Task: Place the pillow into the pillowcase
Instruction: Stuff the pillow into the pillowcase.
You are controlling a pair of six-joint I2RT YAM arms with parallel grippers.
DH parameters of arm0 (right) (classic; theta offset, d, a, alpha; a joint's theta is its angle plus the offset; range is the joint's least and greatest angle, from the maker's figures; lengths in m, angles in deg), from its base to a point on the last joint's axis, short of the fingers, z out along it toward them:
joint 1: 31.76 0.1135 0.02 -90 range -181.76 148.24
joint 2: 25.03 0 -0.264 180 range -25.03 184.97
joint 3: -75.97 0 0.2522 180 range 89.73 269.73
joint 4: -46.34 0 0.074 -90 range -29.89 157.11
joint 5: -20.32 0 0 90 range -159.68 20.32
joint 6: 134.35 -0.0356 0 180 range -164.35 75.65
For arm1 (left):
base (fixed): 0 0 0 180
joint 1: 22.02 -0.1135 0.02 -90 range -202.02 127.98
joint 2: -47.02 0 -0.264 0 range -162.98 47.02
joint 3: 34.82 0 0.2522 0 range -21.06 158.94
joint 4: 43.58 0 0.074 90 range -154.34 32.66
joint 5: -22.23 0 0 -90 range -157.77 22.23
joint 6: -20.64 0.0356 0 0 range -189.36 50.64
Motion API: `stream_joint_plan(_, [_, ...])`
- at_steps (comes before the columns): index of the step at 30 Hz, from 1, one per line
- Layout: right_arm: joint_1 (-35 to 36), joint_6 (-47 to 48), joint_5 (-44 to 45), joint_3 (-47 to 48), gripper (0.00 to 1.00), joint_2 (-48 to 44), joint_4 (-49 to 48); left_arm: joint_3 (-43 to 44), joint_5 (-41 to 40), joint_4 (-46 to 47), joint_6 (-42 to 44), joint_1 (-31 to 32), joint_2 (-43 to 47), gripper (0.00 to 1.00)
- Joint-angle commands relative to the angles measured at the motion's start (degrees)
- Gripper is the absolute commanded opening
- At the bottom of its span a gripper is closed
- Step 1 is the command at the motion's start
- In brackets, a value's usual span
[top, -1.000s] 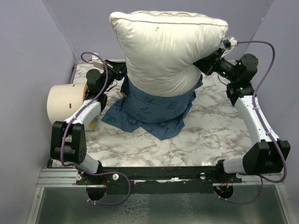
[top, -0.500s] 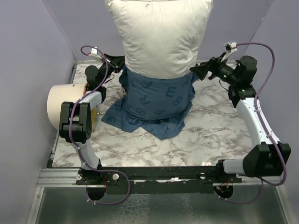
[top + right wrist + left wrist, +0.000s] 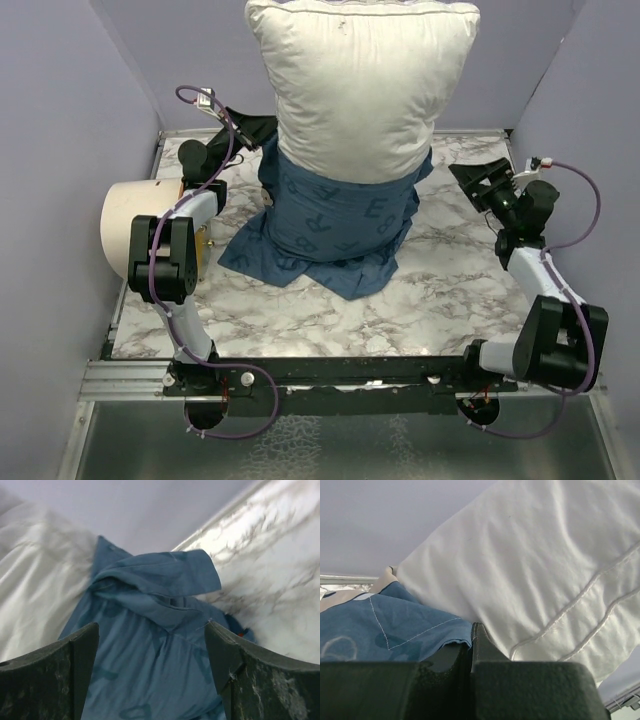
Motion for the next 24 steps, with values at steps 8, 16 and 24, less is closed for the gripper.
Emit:
stream_joint_plan(8, [2.74, -55.79, 6.07, -12.49, 0.84, 14.30, -30.21, 1.34, 3.37, 5.30, -1.81, -0.51, 0.95, 0.00])
stream_joint_plan(16, [9.39, -65.98, 12.23, -3.84, 0.91, 18.98, -23.99, -0.98, 3.42, 5.70, -1.92, -0.56, 2.56, 0.00])
stream_joint_plan(24, [10.04, -66.89, 12.52, 4.85, 0.93, 27.65, -23.84, -1.38, 3.81, 5.00, -1.77, -0.57, 3.92, 0.00])
